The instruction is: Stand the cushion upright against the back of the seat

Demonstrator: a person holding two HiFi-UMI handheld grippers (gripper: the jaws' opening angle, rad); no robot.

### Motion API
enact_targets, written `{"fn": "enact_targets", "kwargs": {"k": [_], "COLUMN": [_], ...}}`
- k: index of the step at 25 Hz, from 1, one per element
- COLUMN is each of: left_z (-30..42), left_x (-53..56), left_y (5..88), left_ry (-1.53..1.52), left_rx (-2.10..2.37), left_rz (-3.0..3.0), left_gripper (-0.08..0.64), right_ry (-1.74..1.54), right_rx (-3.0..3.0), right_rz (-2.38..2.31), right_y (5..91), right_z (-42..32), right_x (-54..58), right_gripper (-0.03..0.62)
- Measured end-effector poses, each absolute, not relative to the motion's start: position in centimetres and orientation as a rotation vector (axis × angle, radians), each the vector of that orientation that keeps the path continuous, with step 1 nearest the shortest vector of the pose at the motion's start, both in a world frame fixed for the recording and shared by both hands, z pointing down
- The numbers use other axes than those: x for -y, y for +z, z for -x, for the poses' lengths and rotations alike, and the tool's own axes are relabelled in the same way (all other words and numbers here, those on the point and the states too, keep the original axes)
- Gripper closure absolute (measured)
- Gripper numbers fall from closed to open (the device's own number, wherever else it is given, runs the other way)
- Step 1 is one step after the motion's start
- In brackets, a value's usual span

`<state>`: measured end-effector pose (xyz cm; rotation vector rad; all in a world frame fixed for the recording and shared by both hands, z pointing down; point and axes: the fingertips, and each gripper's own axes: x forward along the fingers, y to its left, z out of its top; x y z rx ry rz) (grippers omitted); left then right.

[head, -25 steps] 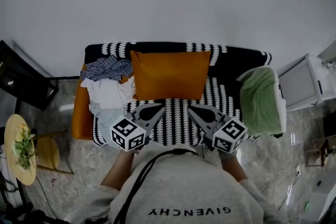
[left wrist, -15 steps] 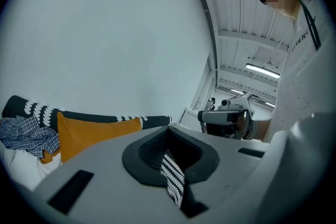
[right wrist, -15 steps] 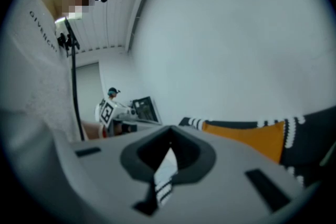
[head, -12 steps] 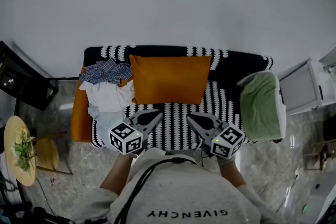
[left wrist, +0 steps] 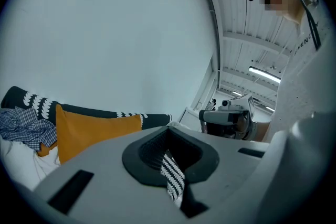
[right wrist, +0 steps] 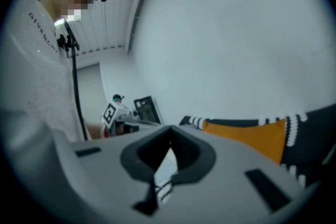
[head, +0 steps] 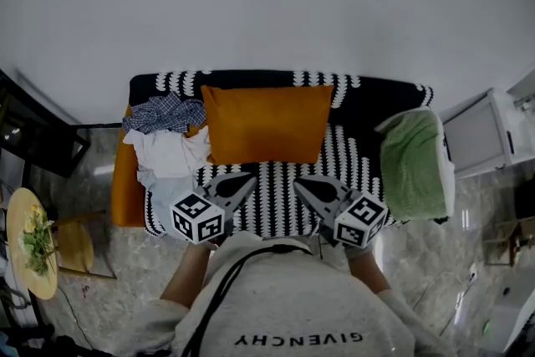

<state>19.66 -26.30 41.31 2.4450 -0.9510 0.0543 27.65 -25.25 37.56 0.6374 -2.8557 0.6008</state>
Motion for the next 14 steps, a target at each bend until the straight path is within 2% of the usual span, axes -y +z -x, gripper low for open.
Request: {"fn": "enact_targets", "kwargs": {"k": [8, 14], "left_z": [-19.8, -20.1], "left_x": [27.6, 28.6], "left_y": [41.2, 40.2], "left_ry": [0.052, -0.044], "left_rx": [0.935, 0.919], "left_rz": [-2.438, -2.422], "left_gripper": [0.535, 0.535], "right_ry": [0.636, 0.864], "right_rx": [2.865, 2.995], "right_rz": [-0.676, -0.691], "right_y": [37.8, 35.8], "right_z": [-28.6, -29.6], "right_x": [25.3, 25.7], "right_gripper": [0.575, 0.575]}}
